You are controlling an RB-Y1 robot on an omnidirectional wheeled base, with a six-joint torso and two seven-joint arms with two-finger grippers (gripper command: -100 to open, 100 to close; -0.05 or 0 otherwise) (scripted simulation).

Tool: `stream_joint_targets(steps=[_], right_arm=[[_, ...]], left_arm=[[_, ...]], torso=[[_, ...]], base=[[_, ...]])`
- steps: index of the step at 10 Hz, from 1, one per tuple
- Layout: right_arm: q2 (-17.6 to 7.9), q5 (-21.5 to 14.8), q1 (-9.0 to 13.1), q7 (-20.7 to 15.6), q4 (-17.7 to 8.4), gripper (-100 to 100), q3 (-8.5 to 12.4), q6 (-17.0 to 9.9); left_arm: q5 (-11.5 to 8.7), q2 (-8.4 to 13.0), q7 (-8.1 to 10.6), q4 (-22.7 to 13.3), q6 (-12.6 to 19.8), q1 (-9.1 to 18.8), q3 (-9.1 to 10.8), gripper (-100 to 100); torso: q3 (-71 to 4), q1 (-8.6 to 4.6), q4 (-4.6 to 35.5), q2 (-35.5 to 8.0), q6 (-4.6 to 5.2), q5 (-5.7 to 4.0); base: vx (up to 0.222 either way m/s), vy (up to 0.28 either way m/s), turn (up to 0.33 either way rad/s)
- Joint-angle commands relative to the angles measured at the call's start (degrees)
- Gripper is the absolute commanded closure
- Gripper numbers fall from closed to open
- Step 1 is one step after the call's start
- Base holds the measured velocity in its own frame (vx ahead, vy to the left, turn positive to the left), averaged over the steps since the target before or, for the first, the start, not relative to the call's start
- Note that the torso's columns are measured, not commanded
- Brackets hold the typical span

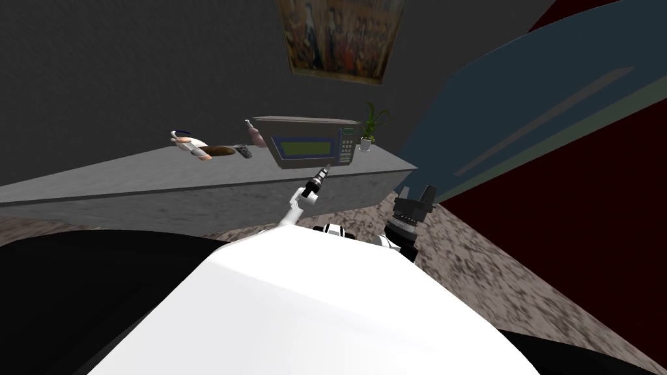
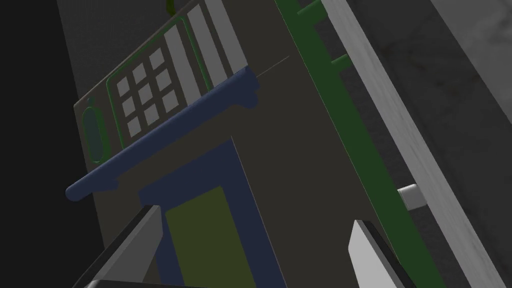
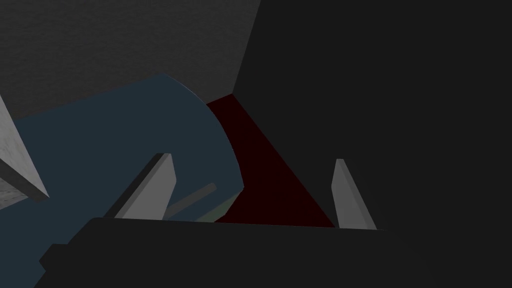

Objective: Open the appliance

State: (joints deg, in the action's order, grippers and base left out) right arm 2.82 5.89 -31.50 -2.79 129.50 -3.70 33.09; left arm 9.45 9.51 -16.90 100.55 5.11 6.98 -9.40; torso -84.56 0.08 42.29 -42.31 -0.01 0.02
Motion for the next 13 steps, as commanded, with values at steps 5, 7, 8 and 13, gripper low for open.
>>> stream_joint_targets(steps=[5,7,8,13], right_arm=[[0.0,0.0,0.0,0.0,0.0,0,0.0,0.0],[0.0,0.0,0.0,0.0,0.0,0,0.0,0.0],[0.0,0.0,0.0,0.0,0.0,0,0.0,0.0],[0.0,0.0,0.0,0.0,0.0,0,0.0,0.0]], left_arm=[[0.5,2.6,-1.21,-3.7,4.4,5.3,-1.3,-100],[0.5,2.7,-1.31,-3.6,5.2,5.8,-1.31,-100],[0.5,2.7,-1.32,-3.5,5.4,5.9,-1.31,100],[-1.3,4.1,-1.23,-0.1,6.1,5.6,-7.73,100]], torso=[[0.0,-0.13,0.0,0.0,0.01,-0.04],[0.0,0.28,0.0,0.1,0.0,0.08],[0.0,0.15,0.0,0.0,-0.01,0.05],[0.1,0.1,0.1,-0.2,-0.13,0.02]], base=[[0.072,-0.141,0.054],[0.066,-0.012,-0.021],[0.008,-0.001,0.002],[-0.127,0.165,-0.148]])
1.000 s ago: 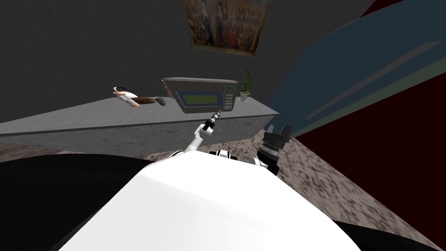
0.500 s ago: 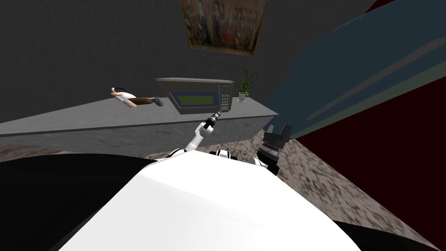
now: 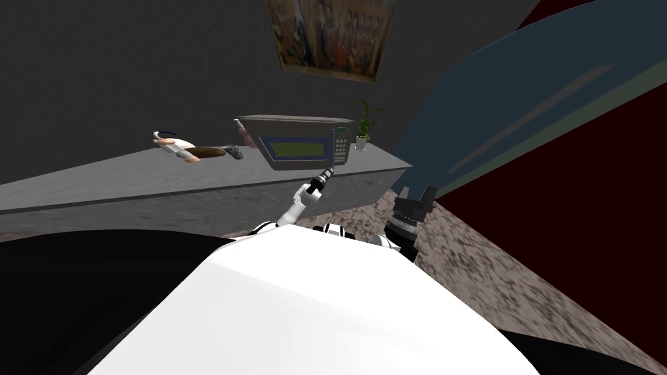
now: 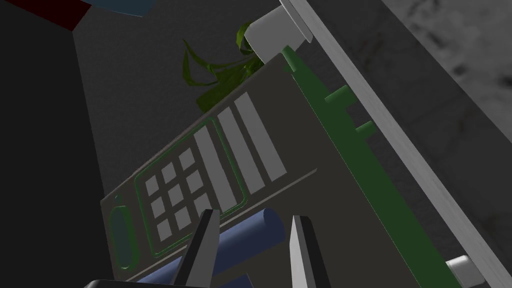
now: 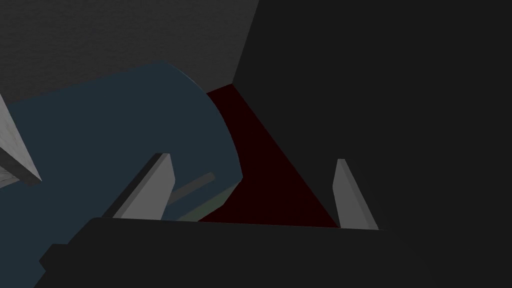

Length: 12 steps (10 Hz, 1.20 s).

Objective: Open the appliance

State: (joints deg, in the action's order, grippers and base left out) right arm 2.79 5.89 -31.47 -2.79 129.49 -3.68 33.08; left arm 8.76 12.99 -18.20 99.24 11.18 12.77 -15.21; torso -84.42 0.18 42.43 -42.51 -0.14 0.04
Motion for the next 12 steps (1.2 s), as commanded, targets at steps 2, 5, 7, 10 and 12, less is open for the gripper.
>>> stream_joint_targets(steps=[2,5,7,10,12], right_arm=[[0.0,0.0,0.0,0.0,0.0,0,0.0,0.0],[0.0,0.0,0.0,0.0,0.0,0,0.0,0.0],[0.0,0.0,0.0,0.0,0.0,0,0.0,0.0],[0.0,0.0,0.0,0.0,0.0,0,0.0,0.0],[0.0,0.0,0.0,0.0,0.0,0,0.0,0.0]], left_arm=[[-1.3,1.1,0.11,2.6,0.3,-0.3,-4.5,100],[-2.4,2.0,0.16,4.6,0.7,-0.5,-8.36,100],[-3.0,2.9,0.1,6.3,1.0,-1.0,-10.64,100],[-4.1,4.5,0.01,9.3,0.8,-1.8,-14.8,100],[-4.9,5.5,-0.04,11.4,0.7,-2.3,-17.56,100]], torso=[[0.0,-0.07,0.0,0.0,-0.01,-0.02],[-0.1,-0.14,0.0,0.1,0.06,-0.04],[-0.2,-0.38,0.0,0.3,-0.02,-0.1],[0.0,0.04,0.0,0.0,0.06,0.03],[-0.1,-0.06,0.0,0.1,-0.01,0.0]], base=[[-0.145,0.181,-0.154],[-0.142,0.178,-0.148],[-0.07,0.116,-0.098],[-0.09,0.247,-0.168],[-0.078,0.187,-0.115]])
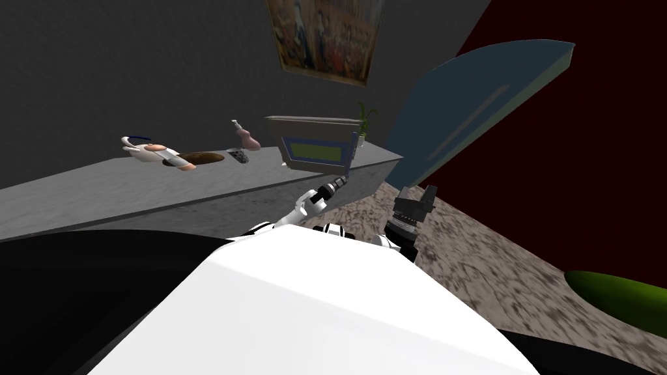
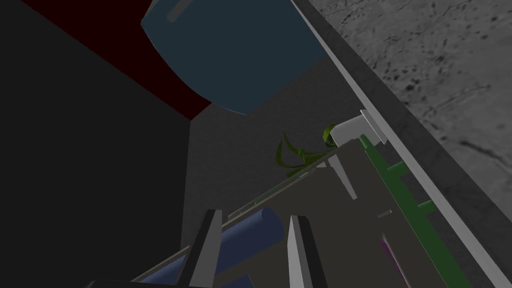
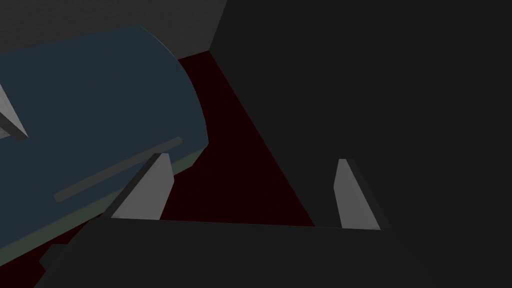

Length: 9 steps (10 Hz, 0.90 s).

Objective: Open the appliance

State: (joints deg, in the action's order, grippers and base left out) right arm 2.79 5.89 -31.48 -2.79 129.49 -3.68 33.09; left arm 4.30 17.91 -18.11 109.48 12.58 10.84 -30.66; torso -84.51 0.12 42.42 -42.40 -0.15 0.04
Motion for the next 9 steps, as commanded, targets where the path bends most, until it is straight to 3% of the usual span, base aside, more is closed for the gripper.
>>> stream_joint_targets(steps=[1,3,4,5,6,9], right_arm=[[0.0,0.0,0.0,0.0,0.0,0,0.0,0.0],[0.0,0.0,0.0,0.0,0.0,0,0.0,0.0],[0.0,0.0,0.0,0.0,0.0,0,0.0,0.0],[0.0,0.0,0.0,0.0,0.0,0,0.0,0.0],[0.0,0.0,0.0,0.0,0.0,0,0.0,0.0],[0.0,0.0,0.0,0.0,0.0,0,0.0,0.0]], left_arm=[[-0.8,1.1,-0.16,2.1,-0.7,-0.7,-3.49,100],[-1.5,2.2,-0.22,4.2,-0.8,-1.2,-6.26,100],[-0.9,1.4,-0.43,2.8,-1.1,-1.2,-5.48,100],[-1.6,2.9,-0.66,5.0,-1.5,-1.6,-8.66,100],[-1.6,2.9,-0.66,5.0,-1.5,-1.6,-8.66,100],[-2.4,5.1,-0.97,8.6,-1.8,-2.1,-12.95,100]], torso=[[0.0,-0.07,-0.1,0.0,0.06,-0.02],[0.0,-0.12,-0.1,0.0,0.18,-0.04],[0.0,-0.13,0.0,-0.1,0.17,-0.04],[-0.1,-0.33,0.0,0.1,0.04,-0.08],[-0.1,-0.17,-0.1,0.1,0.26,-0.06],[0.0,-0.02,-0.1,0.1,0.11,0.0]], base=[[-0.096,0.177,-0.116],[-0.104,0.197,-0.104],[-0.059,0.087,-0.048],[-0.03,0.14,-0.118],[-0.023,0.166,-0.118],[-0.014,0.174,-0.104]])
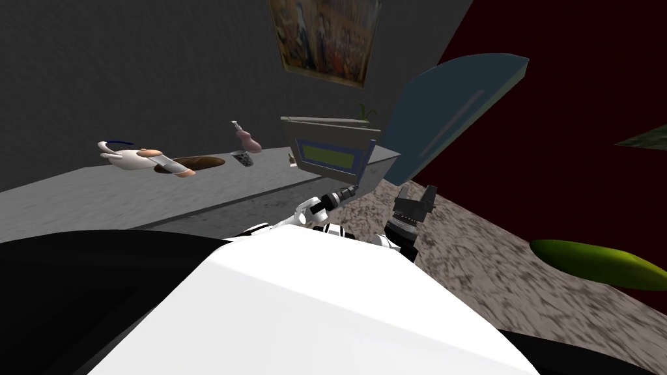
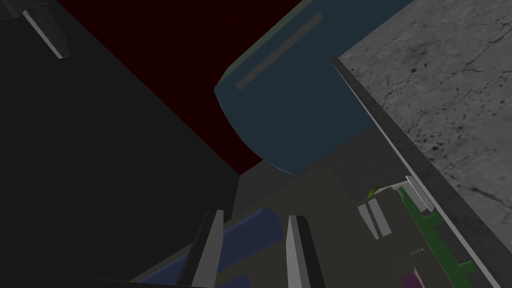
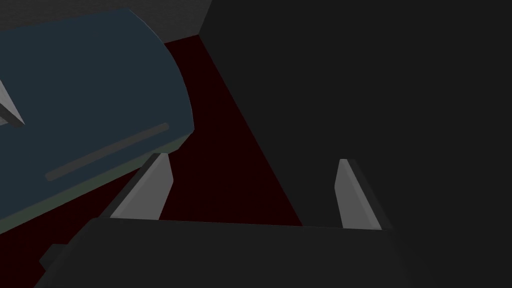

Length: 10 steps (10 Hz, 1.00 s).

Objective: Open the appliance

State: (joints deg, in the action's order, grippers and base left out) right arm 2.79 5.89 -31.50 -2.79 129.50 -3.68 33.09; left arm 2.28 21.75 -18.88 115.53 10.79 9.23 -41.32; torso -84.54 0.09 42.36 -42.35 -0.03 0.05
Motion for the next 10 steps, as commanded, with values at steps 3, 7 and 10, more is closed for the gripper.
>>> stream_joint_targets(steps=[3,7,10], right_arm=[[0.0,0.0,0.0,0.0,0.0,0,0.0,0.0],[0.0,0.0,0.0,0.0,0.0,0,0.0,0.0],[0.0,0.0,0.0,0.0,0.0,0,0.0,0.0]], left_arm=[[-1.3,3.4,-0.52,6.0,-0.3,-0.9,-6.59,100],[-2.4,5.0,-0.41,12.3,4.6,-0.4,-7.61,-100],[-3.3,6.0,-0.23,16.7,8.1,0.1,-7.93,-100]], torso=[[0.0,-0.01,0.0,0.0,0.0,0.0],[-0.1,-0.6,-0.1,0.2,0.03,-0.19],[0.0,-0.02,-0.1,0.0,0.03,-0.02]], base=[[-0.027,0.198,-0.108],[0.021,0.04,0.04],[0.045,-0.04,0.049]])
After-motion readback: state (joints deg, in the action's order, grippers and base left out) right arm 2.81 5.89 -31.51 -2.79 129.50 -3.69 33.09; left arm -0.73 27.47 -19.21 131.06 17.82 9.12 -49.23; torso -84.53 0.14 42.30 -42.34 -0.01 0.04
